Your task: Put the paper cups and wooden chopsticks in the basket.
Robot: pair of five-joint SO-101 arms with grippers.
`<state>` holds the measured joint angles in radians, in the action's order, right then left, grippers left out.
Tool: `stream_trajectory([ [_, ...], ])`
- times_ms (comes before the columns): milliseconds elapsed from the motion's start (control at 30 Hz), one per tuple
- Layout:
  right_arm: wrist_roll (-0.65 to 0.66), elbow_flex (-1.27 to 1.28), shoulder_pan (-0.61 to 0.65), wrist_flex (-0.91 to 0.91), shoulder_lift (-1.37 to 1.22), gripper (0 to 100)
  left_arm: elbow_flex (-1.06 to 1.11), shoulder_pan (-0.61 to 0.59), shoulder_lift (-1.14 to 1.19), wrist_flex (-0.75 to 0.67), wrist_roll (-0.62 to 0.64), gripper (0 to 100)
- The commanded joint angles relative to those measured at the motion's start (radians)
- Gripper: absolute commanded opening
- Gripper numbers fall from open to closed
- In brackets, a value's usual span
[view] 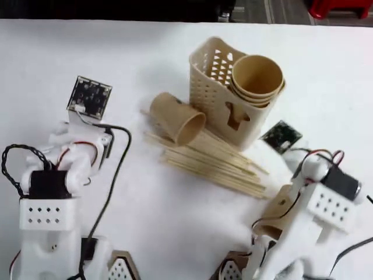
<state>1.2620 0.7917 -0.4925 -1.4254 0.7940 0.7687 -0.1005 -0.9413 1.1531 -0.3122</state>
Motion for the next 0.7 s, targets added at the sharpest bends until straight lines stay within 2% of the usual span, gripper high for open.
stream_trajectory([
  [0, -0.002, -0.040, 0.058, -0.170, 0.163, 15.3, -0.006, -0.007, -0.024, -0.012, 0.002, 15],
  [133, 0.069, -0.037, 0.047, -0.289, 0.243, 15.5, -0.005, -0.007, -0.022, -0.012, 0.002, 15],
  [300, 0.221, 0.032, -0.082, -0.291, 0.288, 15.6, 0.025, -0.005, -0.024, -0.026, 0.002, 15],
  [467, 0.388, 0.091, -0.193, -0.291, 0.295, 15.6, 0.107, -0.005, -0.024, -0.112, 0.002, 15],
  [667, 0.410, 0.167, -0.191, -0.291, 0.294, 19.1, 0.117, -0.004, -0.024, -0.124, 0.002, 15],
])
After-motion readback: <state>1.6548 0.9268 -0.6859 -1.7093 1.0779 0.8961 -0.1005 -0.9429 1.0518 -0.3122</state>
